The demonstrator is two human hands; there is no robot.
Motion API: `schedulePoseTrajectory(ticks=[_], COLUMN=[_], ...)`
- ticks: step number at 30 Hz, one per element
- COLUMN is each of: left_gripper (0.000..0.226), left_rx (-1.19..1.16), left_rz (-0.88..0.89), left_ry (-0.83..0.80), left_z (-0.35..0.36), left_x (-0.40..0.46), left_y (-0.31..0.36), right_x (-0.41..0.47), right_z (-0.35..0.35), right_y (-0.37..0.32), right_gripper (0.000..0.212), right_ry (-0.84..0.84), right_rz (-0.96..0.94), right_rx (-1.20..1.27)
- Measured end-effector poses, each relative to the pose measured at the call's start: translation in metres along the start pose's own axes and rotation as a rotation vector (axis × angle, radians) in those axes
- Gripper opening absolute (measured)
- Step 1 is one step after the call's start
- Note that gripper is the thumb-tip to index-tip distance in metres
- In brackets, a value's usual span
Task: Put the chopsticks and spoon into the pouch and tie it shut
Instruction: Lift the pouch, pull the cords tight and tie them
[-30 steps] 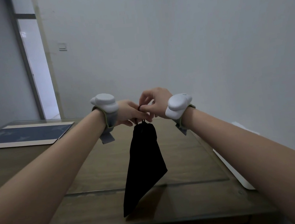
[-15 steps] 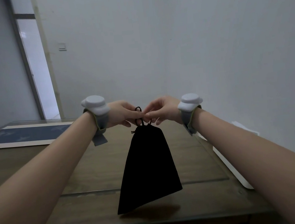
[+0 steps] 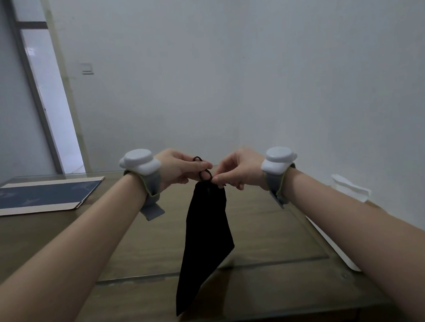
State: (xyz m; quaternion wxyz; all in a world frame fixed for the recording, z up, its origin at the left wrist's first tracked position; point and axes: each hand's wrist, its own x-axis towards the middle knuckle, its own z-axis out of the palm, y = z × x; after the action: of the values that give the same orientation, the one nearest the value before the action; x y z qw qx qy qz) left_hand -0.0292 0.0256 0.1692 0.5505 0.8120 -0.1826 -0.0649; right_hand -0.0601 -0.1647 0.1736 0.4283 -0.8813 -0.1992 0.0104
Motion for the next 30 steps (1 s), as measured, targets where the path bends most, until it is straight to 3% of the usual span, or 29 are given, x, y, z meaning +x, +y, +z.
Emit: schedulePoseTrajectory(ticks=[6,14,17,23,30], left_gripper=[0.023,0.012,0.009,0.033,0.020], left_rx=[0.063,0.022,0.032,0.044,0.125], left_rz=[-0.040,-0.055,-0.053,-0.063,-0.031], left_ry=[0.096,0.099,0.103,0.062,0.176], left_z=[-0.001,0.001,0.002,0.002,0.012], left_x=[-0.003,-0.004,-0.003,-0.001,0.003], left_y=[0.006,0.007,0.007,0.005,0.000], right_x=[0.004,0.006,0.009,0.015,0.018], right_z=[0.005,0.014,0.016,0.019,0.026], right_y=[-0.003,-0.011,-0.016,-0.018,-0.007], right_gripper=[0.019,0.009,0.017,0.022,0.020], right_ry=[0.101,0.179,0.204,0.210,0.221], right_rz=[0.009,0.017,0.048,0.098,0.070], right_rx=[0.014,-0.187,-0.253,-0.250,-0.212])
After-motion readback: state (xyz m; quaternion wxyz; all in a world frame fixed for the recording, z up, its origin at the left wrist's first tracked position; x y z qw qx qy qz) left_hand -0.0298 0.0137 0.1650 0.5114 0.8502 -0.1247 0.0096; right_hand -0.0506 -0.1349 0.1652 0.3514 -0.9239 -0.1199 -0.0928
